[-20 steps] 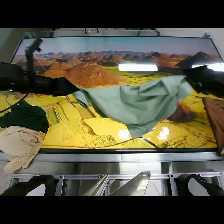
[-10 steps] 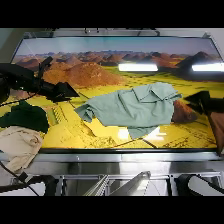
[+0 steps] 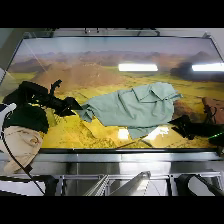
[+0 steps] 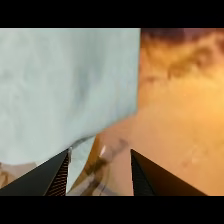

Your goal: Fold the shirts.

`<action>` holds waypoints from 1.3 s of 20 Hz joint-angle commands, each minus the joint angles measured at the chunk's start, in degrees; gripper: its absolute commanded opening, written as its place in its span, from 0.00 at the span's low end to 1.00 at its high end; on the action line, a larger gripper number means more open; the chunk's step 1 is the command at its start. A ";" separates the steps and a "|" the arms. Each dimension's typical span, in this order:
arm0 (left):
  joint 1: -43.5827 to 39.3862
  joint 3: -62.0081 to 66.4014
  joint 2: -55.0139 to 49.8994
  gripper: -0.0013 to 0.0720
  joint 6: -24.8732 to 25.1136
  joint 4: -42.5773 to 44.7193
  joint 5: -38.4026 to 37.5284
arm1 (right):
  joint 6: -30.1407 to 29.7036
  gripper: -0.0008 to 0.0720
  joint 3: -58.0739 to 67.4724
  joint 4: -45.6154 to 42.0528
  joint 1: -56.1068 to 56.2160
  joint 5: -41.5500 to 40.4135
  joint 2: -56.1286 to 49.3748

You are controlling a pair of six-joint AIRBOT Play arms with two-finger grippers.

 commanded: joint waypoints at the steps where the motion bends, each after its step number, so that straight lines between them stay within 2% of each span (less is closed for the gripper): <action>1: 0.07 -0.33 -1.09 0.98 0.02 -0.07 -5.29 | 1.25 0.61 -0.61 0.94 0.09 -4.61 0.11; 4: -0.07 -0.31 -1.09 0.98 0.02 -0.13 -8.02 | 3.54 0.61 -1.70 1.16 3.10 -3.13 -1.99; 7: 0.37 -0.26 -1.09 0.96 0.02 -0.31 -10.25 | 5.11 0.61 -2.01 2.47 10.99 -5.18 -5.05; 13: -5.62 -0.15 -1.20 0.96 0.02 -2.03 -14.32 | 2.99 0.61 -1.88 18.64 28.13 -11.69 -14.01; 14: -7.02 -0.15 -1.20 0.73 0.04 -2.03 -14.99 | 0.15 0.60 -1.86 22.56 30.01 -11.58 -15.45; 15: -8.35 -0.15 -1.20 0.28 0.04 -1.99 -15.89 | -3.08 0.47 -1.86 26.29 31.39 -11.10 -16.33; 16: -9.40 -0.04 -1.18 0.04 0.15 -2.01 -16.35 | -6.69 0.16 -1.86 30.08 32.46 -9.35 -16.61; 18: -10.47 2.32 -1.01 0.04 0.11 -2.08 -13.60 | -13.46 0.11 -1.81 37.18 32.20 -0.68 -15.63; 19: -10.34 4.68 0.02 0.04 0.11 -2.05 -10.43 | -15.78 0.03 -1.73 40.59 31.19 5.70 -13.86; 20: -9.84 6.88 1.92 0.04 0.11 -2.05 -7.87 | -17.00 0.04 -1.55 43.56 29.66 11.85 -11.28; 23: -6.95 14.43 13.33 0.04 -0.57 -2.10 -1.27 | -17.84 0.03 -0.15 56.48 21.18 28.87 2.10; 26: -2.67 22.16 29.46 0.04 -0.81 -2.03 -0.26 | -16.70 0.03 5.51 71.78 8.74 35.50 17.90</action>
